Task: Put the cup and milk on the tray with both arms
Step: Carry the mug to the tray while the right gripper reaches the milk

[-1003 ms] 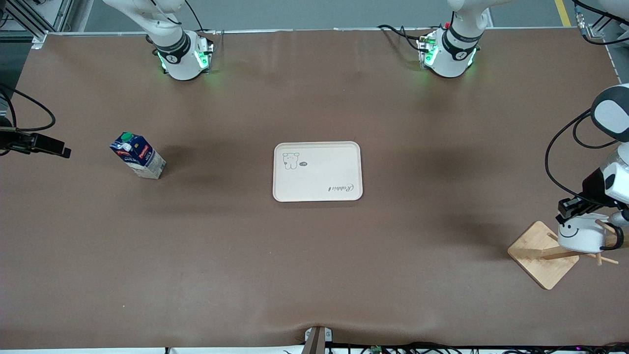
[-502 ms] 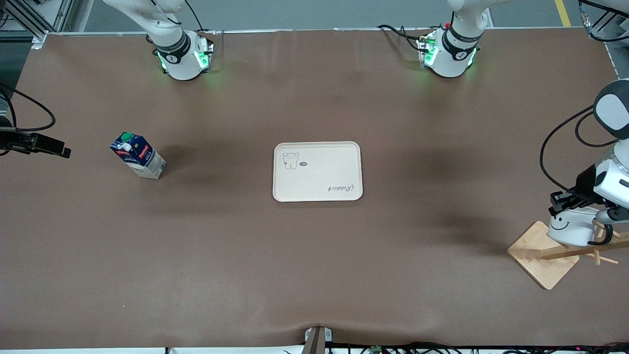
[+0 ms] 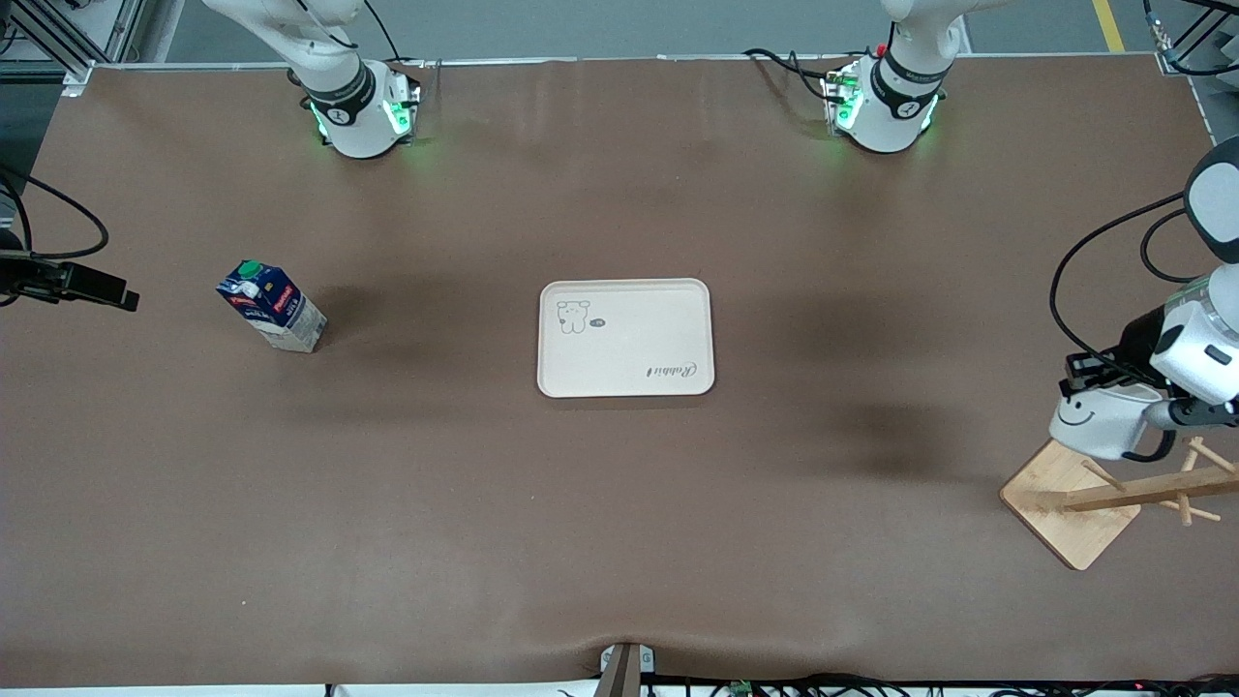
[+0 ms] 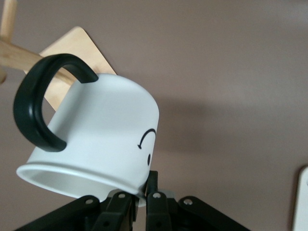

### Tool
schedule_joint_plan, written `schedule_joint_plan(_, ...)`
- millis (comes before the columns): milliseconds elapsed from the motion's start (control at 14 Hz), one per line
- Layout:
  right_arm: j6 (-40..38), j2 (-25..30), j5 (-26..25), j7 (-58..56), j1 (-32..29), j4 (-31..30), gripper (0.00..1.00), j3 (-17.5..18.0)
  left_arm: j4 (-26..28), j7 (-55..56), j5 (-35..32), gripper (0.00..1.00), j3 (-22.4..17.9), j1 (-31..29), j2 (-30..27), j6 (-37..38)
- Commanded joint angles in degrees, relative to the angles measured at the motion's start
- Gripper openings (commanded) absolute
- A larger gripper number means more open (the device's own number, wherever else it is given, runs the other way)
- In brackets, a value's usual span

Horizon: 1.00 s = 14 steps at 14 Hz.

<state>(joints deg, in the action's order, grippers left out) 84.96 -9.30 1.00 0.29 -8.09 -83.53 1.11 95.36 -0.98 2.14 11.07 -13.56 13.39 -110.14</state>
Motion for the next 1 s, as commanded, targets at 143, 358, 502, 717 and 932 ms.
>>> schedule_joint_plan(143,-0.05,-0.1,-0.03,0.5,-0.7,-0.23,1.0,0.13,-6.06,0.8,-3.72,0.0,0.71,5.55,0.24,9.76)
schedule_joint_plan(358,-0.05,-0.1,-0.03,0.5,-0.61,-0.23,1.0,0.13,-7.47,6.49,-3.63,0.0,0.88,11.08,0.33,13.45)
schedule_joint_plan(502,0.03,-0.19,-0.03,0.67,-0.78,-0.23,1.0,0.13,-7.56,15.09,-3.19,0.0,0.89,15.82,0.59,14.69)
schedule_joint_plan(717,-0.05,-1.24,-0.03,0.76,-0.87,-0.32,1.0,0.04,-7.74,25.3,-2.05,0.0,0.89,22.06,2.07,14.96)
schedule_joint_plan(932,-1.2,-2.39,0.06,0.85,-1.31,-0.93,1.0,0.04,-9.14,32.86,2.67,0.0,0.89,26.99,6.02,14.96)
